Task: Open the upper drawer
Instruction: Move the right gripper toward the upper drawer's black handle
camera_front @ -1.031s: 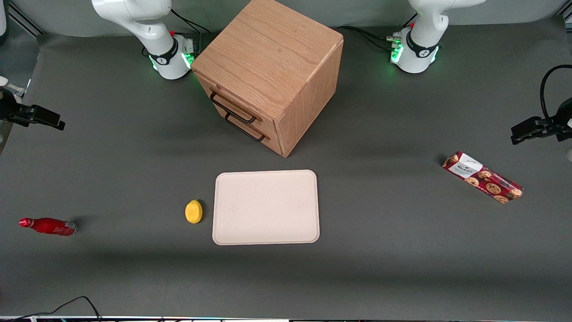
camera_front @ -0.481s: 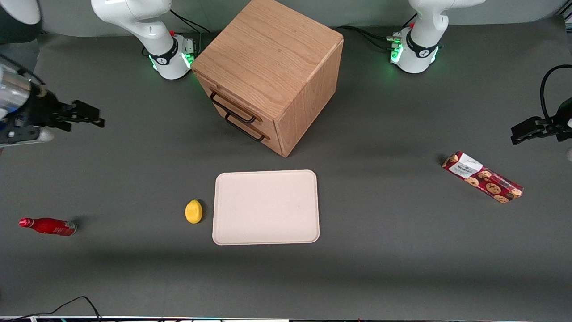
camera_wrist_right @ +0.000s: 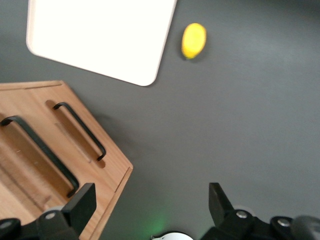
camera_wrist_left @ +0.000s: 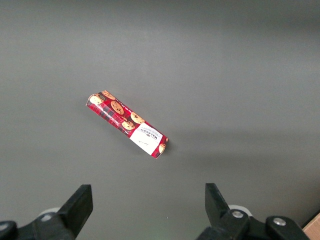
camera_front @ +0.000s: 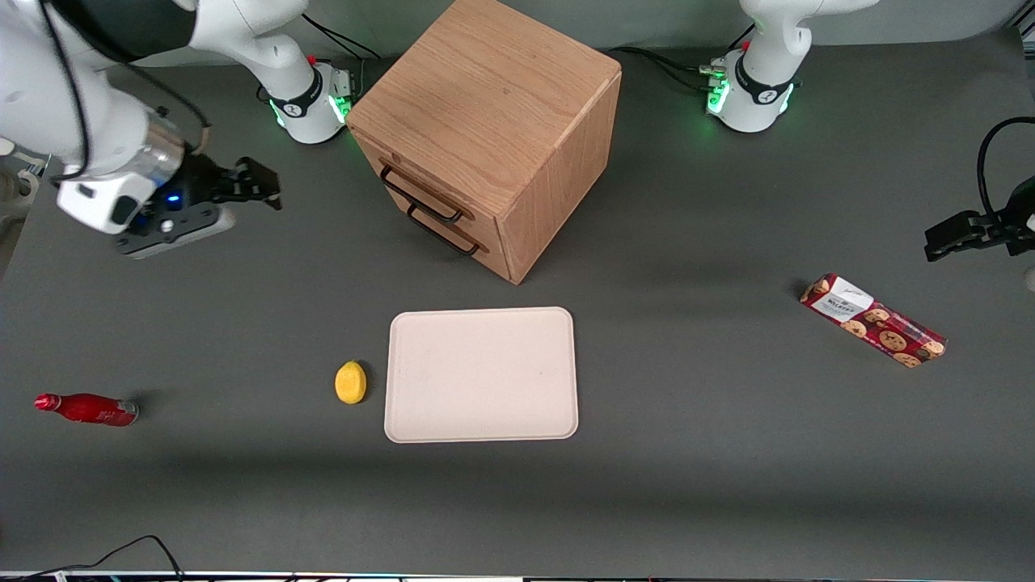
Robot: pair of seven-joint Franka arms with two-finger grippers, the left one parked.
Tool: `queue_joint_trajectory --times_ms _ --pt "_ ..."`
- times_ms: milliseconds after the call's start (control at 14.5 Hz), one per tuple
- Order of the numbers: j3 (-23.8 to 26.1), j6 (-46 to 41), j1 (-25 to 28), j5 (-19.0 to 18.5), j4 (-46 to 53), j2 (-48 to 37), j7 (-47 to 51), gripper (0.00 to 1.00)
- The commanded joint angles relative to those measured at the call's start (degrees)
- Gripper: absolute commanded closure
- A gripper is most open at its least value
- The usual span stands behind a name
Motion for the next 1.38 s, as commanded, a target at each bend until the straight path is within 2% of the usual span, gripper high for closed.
queue_joint_trajectory --times_ms 0,344,756,894,1100,1306 --pt "-5.19 -0.11 9.58 0.79 1.85 1.49 -1.22 0.0" --pt "-5.03 2.52 16.62 1.14 2.73 5.35 -1.57 0.0" --pt "-4.41 6.21 18.92 2.1 1.86 8.78 -4.37 0.0" --pt "-4.41 6.48 18.84 6.04 0.89 9.49 -8.41 0.0" --pt "-4.41 6.57 19.01 7.2 -0.25 10.1 -11.23 0.0" --pt "-4.59 6.57 18.49 11.42 -1.04 11.25 -16.94 0.0"
